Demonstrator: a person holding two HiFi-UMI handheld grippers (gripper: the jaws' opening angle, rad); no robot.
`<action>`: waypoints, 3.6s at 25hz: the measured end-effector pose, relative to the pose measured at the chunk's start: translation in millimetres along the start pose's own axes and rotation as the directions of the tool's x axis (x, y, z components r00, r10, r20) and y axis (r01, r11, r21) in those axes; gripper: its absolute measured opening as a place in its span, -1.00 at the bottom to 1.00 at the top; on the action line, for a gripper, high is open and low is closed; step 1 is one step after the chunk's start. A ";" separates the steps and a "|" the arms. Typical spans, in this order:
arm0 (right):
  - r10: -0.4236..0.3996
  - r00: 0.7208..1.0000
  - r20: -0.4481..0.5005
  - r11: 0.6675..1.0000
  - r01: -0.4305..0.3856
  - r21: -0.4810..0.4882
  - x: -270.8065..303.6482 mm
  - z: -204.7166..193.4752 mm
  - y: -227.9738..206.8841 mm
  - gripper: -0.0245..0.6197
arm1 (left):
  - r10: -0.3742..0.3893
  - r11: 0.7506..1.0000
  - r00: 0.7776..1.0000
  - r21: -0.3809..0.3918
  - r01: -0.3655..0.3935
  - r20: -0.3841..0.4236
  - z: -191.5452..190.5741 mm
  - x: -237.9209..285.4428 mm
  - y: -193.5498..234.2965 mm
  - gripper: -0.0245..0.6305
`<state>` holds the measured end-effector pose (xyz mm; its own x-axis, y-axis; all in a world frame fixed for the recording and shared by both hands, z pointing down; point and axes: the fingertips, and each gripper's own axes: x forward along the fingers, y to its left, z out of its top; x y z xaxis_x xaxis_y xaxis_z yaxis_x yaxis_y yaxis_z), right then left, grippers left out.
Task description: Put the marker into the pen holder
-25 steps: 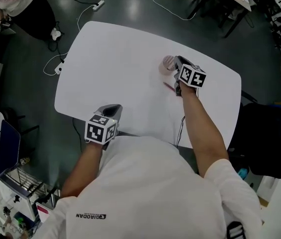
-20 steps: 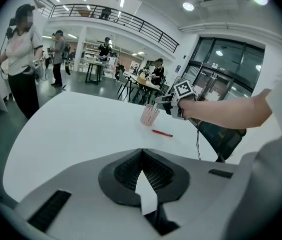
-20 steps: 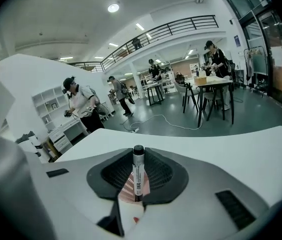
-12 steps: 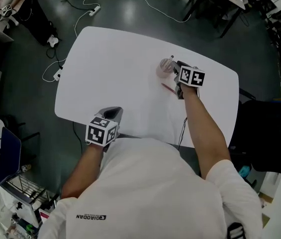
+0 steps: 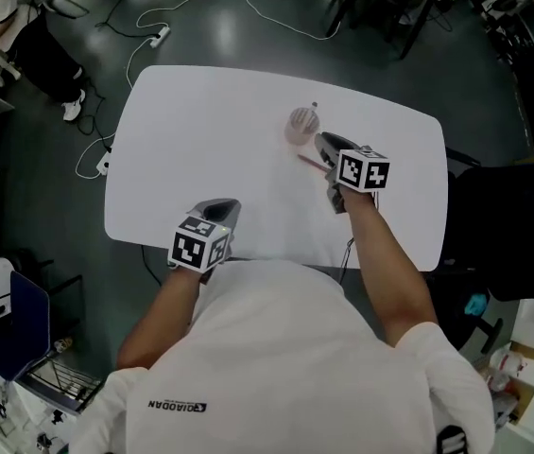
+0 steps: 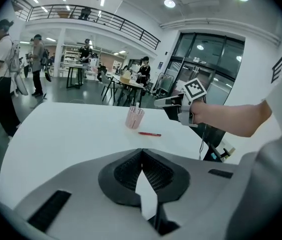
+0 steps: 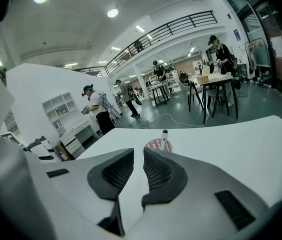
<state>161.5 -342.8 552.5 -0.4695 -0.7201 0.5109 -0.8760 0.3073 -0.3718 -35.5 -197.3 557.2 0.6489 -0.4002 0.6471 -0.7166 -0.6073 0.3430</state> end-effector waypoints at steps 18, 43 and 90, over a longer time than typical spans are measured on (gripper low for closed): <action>-0.011 0.996 0.087 0.997 0.004 0.080 -113.2 -73.6 69.9 -0.86 | -0.117 0.985 0.993 0.121 0.119 -0.019 14.4 2.0 -7.8 -0.84; -0.085 0.996 -0.029 0.994 0.086 0.061 -112.3 -131.7 57.4 -0.86 | -0.178 0.966 0.972 0.161 0.202 -0.153 -7.8 24.0 -28.0 -0.84; -0.239 0.685 -0.689 0.598 -0.455 -0.660 84.8 -152.2 -59.1 -0.68 | 0.191 0.962 0.979 -0.186 -0.202 -0.076 -36.7 9.3 -1.6 -0.84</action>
<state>156.6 -327.3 735.8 -0.1887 -0.1381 0.9723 -0.3831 0.9220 0.0566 -37.7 -174.9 587.6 0.4787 -0.4556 0.7505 -0.8678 -0.3753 0.3258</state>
